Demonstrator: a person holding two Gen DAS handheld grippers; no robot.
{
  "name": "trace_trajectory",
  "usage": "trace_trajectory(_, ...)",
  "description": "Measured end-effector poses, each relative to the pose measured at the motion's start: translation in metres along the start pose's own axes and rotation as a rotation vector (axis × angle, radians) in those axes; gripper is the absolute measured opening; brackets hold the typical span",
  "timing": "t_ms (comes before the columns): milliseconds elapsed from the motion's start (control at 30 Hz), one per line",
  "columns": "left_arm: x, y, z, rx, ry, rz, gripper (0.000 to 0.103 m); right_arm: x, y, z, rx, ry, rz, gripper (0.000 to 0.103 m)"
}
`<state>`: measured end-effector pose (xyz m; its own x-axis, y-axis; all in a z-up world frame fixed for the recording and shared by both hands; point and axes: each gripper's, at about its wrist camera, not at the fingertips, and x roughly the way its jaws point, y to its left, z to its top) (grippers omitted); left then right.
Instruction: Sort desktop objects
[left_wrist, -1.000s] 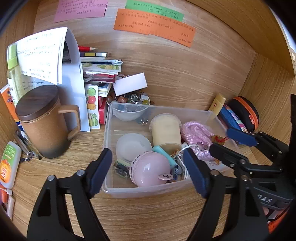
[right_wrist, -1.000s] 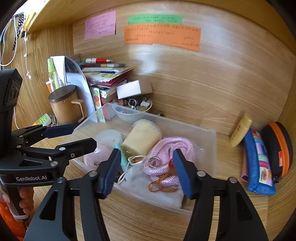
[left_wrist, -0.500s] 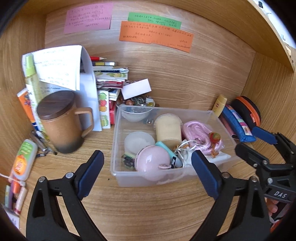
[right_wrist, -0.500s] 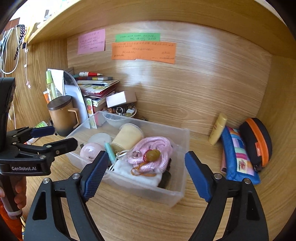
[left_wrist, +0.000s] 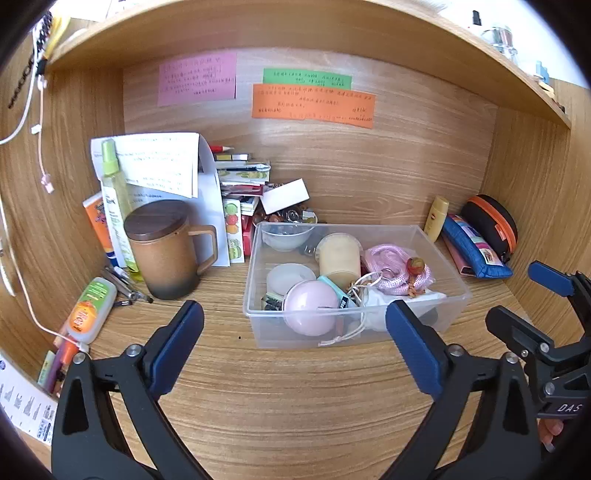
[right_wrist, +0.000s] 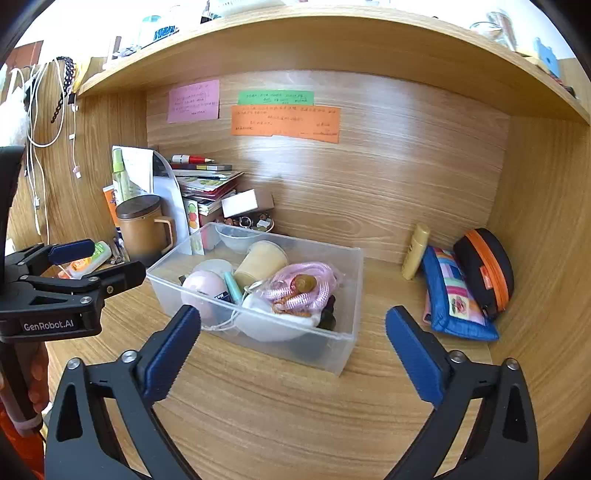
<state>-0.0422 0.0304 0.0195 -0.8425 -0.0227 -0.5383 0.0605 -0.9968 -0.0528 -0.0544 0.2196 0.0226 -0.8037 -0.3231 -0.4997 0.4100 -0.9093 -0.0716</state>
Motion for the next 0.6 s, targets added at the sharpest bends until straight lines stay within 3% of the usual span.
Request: trace_trajectory(600, -0.001, -0.013, -0.018, 0.022, -0.001, -0.005, 0.102, 0.008, -0.004, -0.015, 0.023, 0.053, -0.043, 0.103)
